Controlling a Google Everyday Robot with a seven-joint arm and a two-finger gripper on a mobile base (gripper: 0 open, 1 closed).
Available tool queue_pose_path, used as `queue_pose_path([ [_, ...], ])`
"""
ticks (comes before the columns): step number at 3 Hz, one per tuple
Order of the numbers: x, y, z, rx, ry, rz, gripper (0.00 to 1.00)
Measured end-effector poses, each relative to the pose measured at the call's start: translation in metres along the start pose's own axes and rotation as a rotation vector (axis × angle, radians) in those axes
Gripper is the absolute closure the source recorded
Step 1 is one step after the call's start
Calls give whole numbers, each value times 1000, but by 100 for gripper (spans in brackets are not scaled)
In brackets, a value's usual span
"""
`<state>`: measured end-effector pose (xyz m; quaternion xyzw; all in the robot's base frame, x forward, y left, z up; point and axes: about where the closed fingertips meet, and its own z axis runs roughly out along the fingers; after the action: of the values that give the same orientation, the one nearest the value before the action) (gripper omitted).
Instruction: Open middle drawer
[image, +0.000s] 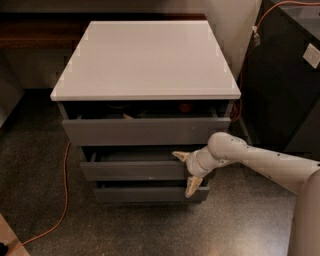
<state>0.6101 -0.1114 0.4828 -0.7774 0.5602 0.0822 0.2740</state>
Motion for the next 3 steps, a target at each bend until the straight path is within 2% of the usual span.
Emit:
queue_pose_path([
  [1,12,-18,26,15,14,12,0],
  [3,22,-36,60,40,34,39,2],
])
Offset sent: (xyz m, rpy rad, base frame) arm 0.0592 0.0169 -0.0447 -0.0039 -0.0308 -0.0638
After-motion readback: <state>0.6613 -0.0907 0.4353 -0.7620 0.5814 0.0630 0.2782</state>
